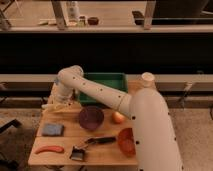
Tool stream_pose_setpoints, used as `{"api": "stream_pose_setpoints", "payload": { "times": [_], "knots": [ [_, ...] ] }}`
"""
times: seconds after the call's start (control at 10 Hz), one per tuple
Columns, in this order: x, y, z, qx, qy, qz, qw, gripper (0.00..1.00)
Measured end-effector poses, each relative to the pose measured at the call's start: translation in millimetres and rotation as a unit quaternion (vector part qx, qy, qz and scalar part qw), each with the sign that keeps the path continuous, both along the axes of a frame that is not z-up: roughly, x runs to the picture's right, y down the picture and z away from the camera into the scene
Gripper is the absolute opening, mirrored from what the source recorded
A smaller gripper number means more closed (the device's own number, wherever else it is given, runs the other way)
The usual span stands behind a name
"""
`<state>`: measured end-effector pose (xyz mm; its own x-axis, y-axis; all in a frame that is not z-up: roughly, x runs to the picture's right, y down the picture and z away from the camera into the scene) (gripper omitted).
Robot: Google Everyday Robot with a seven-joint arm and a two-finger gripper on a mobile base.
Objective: Place banana in table surface
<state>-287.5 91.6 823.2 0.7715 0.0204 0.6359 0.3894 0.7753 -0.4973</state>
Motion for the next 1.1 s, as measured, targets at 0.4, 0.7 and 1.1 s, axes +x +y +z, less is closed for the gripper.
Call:
{"api": "stream_pose_setpoints", "payload": {
  "times": [0.4, 0.7, 1.1],
  "knots": [
    [-8.7, 3.3, -5.6, -0.001, -0.014, -0.009, 0.9999, 0.8],
    [-11.4, 3.4, -5.6, -0.001, -0.018, -0.01, 0.9998, 0.8],
    [-14.1, -1.1, -0.1, 0.0, -0.019, -0.004, 0.9998, 0.8]
  ]
}}
